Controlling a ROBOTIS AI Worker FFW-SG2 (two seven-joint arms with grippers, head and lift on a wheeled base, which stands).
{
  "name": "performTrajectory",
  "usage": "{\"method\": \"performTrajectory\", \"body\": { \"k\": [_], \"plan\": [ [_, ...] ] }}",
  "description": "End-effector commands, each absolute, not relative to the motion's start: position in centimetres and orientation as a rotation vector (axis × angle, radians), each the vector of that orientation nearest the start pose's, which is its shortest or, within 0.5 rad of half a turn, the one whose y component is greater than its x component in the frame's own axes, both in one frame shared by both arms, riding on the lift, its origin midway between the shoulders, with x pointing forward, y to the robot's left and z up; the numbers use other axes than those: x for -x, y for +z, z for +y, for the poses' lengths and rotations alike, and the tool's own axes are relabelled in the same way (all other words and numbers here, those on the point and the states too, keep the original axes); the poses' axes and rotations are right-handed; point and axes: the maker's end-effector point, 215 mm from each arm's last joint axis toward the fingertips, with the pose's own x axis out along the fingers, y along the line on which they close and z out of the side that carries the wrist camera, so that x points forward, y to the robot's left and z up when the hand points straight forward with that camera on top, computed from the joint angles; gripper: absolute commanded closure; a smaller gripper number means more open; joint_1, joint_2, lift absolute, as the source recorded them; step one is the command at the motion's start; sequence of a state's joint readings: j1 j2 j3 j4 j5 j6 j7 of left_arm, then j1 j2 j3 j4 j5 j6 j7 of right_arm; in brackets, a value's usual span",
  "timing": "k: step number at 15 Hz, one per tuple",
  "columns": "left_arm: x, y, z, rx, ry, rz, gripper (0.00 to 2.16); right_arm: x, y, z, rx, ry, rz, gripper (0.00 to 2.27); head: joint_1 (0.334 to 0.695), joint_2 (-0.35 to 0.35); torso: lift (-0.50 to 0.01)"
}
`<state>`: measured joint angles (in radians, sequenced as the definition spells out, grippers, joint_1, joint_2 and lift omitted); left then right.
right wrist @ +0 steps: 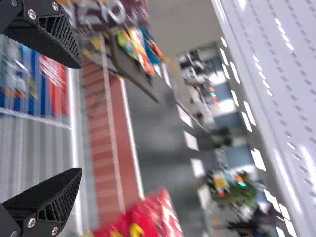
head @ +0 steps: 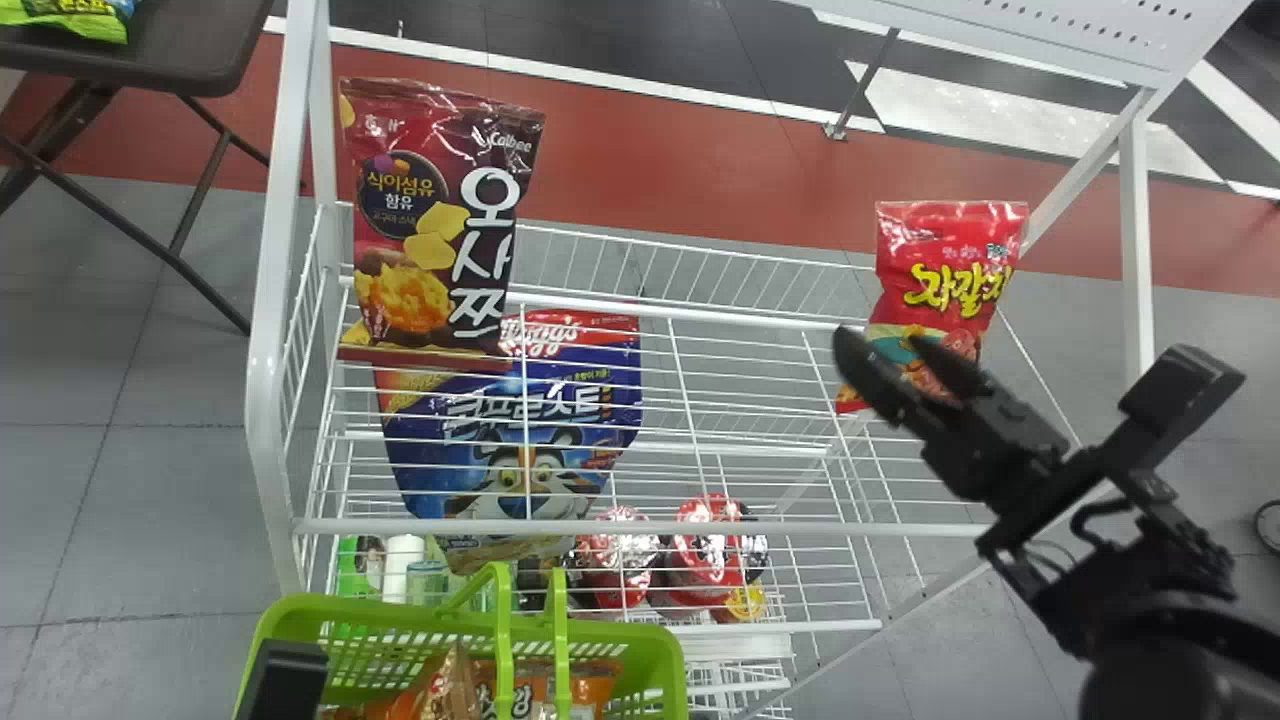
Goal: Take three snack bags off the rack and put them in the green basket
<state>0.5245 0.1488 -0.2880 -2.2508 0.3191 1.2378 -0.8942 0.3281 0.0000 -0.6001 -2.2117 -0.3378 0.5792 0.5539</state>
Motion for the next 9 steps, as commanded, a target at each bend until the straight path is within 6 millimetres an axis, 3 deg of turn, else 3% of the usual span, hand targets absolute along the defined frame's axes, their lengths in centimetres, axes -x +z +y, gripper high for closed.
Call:
{"method": "performTrajectory", "body": {
  "k": [1,3,6,9],
  "plan": [
    [-14.2,-41.8,-6.4,0.615,-1.296,1.056,1.24,-46.7,-28.0,-43.8,-0.14,-0.026,0.037,0.06,0.695,-0.35,-0.026],
    [-14.3,-41.8,-6.2,0.611,-1.294,1.057,1.24,-48.3,-29.7,-48.2,-0.11,-0.139,0.039,0.07,0.695,-0.35,-0.026],
    [-14.4,-41.8,-6.3,0.61,-1.299,1.059,1.24,-49.6,-33.2,-52.5,-0.124,-0.195,0.106,0.08,0.695,-0.35,-0.026],
    [-14.6,-41.9,-6.3,0.605,-1.298,1.064,1.24,-50.2,-35.3,-54.3,-0.085,-0.167,0.167,0.09,0.695,-0.35,-0.026]
  ]
}}
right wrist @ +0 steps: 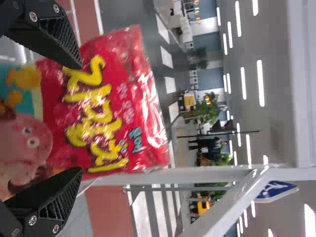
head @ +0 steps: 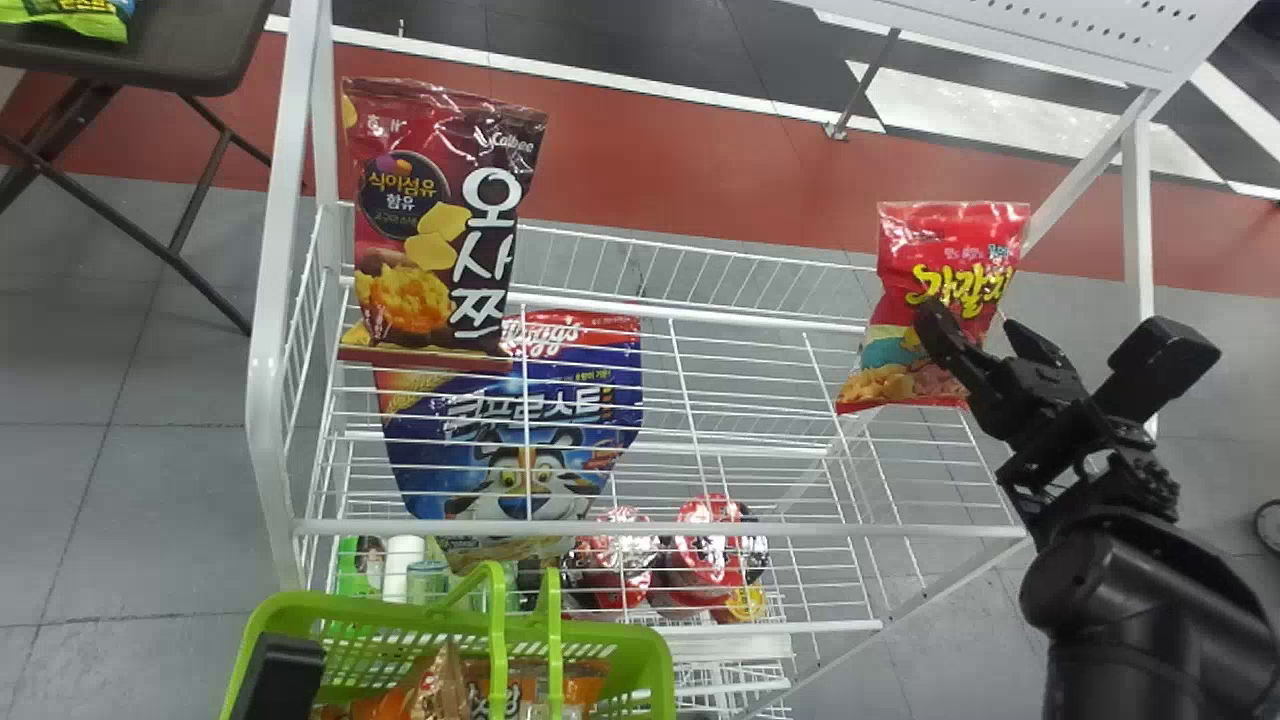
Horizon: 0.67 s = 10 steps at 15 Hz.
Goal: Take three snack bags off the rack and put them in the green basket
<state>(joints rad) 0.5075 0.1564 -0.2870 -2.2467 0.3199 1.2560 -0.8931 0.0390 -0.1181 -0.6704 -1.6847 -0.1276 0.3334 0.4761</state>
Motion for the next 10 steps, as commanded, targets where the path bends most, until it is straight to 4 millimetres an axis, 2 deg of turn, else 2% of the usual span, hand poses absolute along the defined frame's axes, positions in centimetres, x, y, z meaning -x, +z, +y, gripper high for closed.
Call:
{"method": "performTrajectory", "body": {
  "k": [1,2,3,4,6,10],
  "plan": [
    [-14.6,-41.8,-6.4,0.605,-1.298,1.062,1.24,-50.5,-35.3,-54.0,-0.088,-0.147,0.168,0.15,0.695,-0.35,-0.026],
    [-14.6,-41.9,-6.4,0.602,-1.297,1.067,1.24,-51.0,-35.0,-53.4,-0.092,-0.116,0.163,0.6,0.695,-0.35,-0.026],
    [-14.7,-42.0,-6.4,0.601,-1.296,1.067,1.24,-51.0,-35.2,-53.0,-0.1,-0.099,0.17,1.69,0.695,-0.35,-0.026],
    [-14.6,-42.0,-6.4,0.601,-1.295,1.07,1.24,-51.1,-35.5,-52.5,-0.109,-0.08,0.181,2.15,0.695,-0.35,-0.026],
    [-14.6,-42.1,-6.3,0.601,-1.292,1.074,1.24,-51.1,-35.1,-51.6,-0.105,-0.047,0.173,2.19,0.695,-0.35,-0.026],
    [-14.6,-42.2,-6.3,0.603,-1.29,1.076,1.24,-50.9,-35.1,-51.3,-0.113,-0.031,0.172,2.21,0.695,-0.35,-0.026]
  ]
}}
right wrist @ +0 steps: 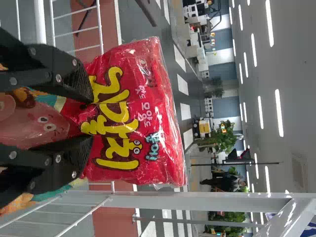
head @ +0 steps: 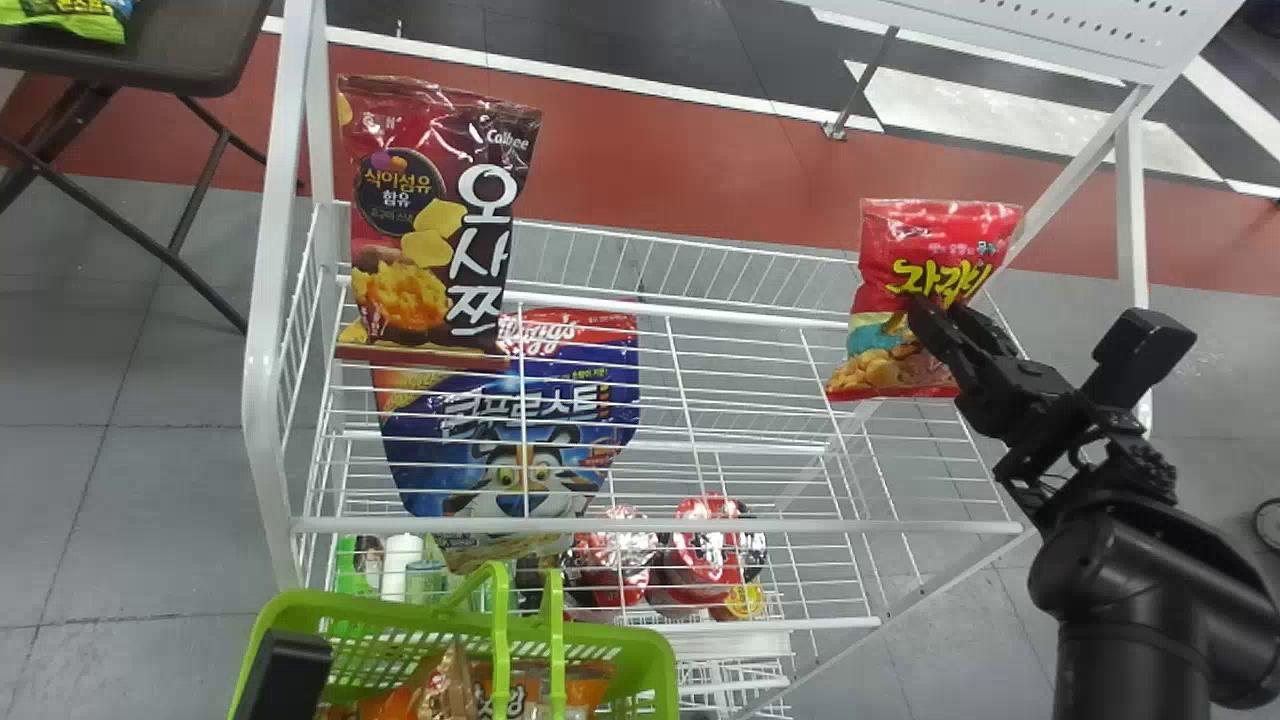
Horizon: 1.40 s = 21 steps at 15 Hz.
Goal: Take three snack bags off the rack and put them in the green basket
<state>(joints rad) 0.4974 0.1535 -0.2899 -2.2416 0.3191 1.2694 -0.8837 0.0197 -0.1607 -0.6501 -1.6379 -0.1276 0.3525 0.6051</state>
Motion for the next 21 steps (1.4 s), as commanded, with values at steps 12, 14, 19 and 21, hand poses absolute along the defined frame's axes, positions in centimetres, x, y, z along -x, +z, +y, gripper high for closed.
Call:
{"method": "performTrajectory", "body": {
  "k": [12,14,19,21],
  "plan": [
    [-14.7,-42.2,-6.6,0.59,-1.287,1.077,1.24,-36.6,-28.1,-35.4,-0.404,0.306,0.337,2.21,0.695,-0.35,-0.026],
    [-14.8,-42.2,-6.7,0.593,-1.287,1.076,1.24,-32.5,-30.6,-31.5,-0.522,0.381,0.493,2.21,0.695,-0.35,-0.026],
    [-14.8,-42.2,-6.9,0.595,-1.291,1.07,1.24,-26.8,-34.2,-27.0,-0.723,0.468,0.724,2.21,0.695,-0.35,-0.026],
    [-14.9,-42.0,-7.0,0.599,-1.293,1.064,1.24,-25.6,-37.4,-25.9,-0.773,0.469,0.808,2.21,0.695,-0.35,-0.026]
  ]
}}
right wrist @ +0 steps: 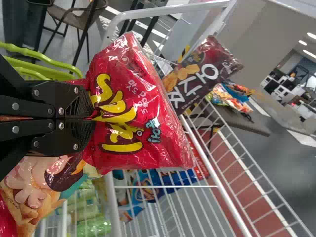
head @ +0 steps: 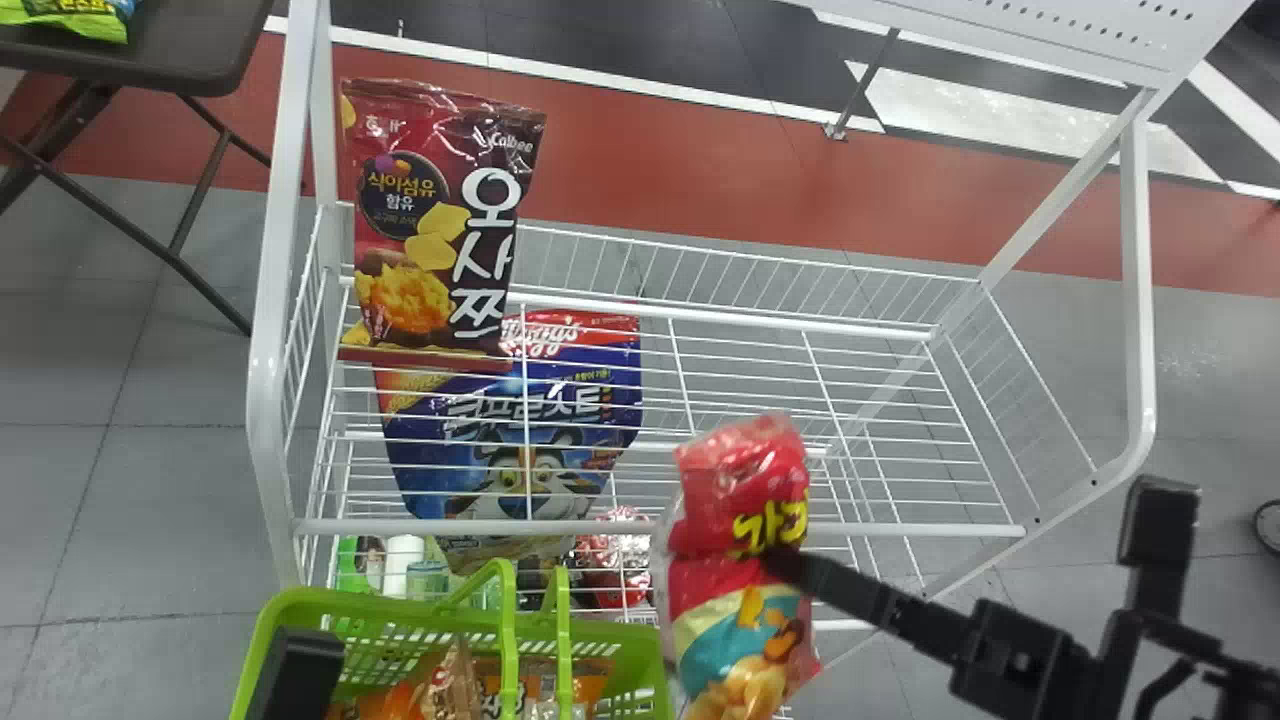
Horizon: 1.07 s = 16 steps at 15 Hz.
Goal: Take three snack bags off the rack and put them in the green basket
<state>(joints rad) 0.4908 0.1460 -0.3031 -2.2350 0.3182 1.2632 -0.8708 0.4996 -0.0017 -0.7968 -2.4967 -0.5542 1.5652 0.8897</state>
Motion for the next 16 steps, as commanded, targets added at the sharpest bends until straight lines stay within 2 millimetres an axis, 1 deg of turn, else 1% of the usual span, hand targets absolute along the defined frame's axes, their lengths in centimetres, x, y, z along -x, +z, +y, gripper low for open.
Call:
{"method": "performTrajectory", "body": {
  "k": [1,2,4,5,7,8,11,13,14,15,16],
  "plan": [
    [-14.8,-42.0,-7.0,0.599,-1.294,1.064,1.24,-25.0,-40.0,-25.3,-0.808,0.466,0.873,2.21,0.695,-0.35,-0.026],
    [-14.8,-42.0,-7.0,0.599,-1.294,1.064,1.24,-24.3,-42.4,-24.6,-0.853,0.469,0.935,2.21,0.695,-0.35,-0.026],
    [-14.9,-42.0,-7.0,0.601,-1.294,1.064,1.24,-22.4,-46.4,-22.6,-0.905,0.478,1.053,2.21,0.695,-0.35,-0.026],
    [-14.9,-41.9,-7.1,0.6,-1.296,1.061,1.24,-22.2,-47.5,-21.7,-0.91,0.492,1.07,2.21,0.695,-0.35,-0.026],
    [-14.8,-41.9,-7.1,0.601,-1.299,1.062,1.24,-22.1,-48.5,-20.2,-0.894,0.52,1.096,2.21,0.695,-0.35,-0.026],
    [-14.7,-41.9,-7.1,0.602,-1.299,1.064,1.24,-21.8,-48.7,-19.2,-0.895,0.543,1.111,2.21,0.695,-0.35,-0.026],
    [-14.7,-41.9,-7.1,0.602,-1.299,1.064,1.24,-21.4,-48.1,-16.4,-0.911,0.614,1.13,2.21,0.695,-0.35,-0.026],
    [-14.6,-41.9,-7.0,0.603,-1.298,1.065,1.24,-21.6,-47.8,-15.7,-0.91,0.633,1.124,2.21,0.695,-0.35,-0.026],
    [-14.6,-41.9,-7.0,0.604,-1.297,1.065,1.24,-21.8,-48.5,-15.7,-0.9,0.627,1.13,2.1,0.695,-0.35,-0.026],
    [-14.5,-41.8,-7.0,0.605,-1.3,1.065,1.24,-22.5,-49.0,-16.3,-0.873,0.608,1.108,1.91,0.695,-0.35,-0.026],
    [-14.6,-41.9,-6.9,0.604,-1.296,1.064,1.24,-23.0,-49.4,-17.0,-0.855,0.588,1.094,1.2,0.695,-0.35,-0.026]
  ]
}}
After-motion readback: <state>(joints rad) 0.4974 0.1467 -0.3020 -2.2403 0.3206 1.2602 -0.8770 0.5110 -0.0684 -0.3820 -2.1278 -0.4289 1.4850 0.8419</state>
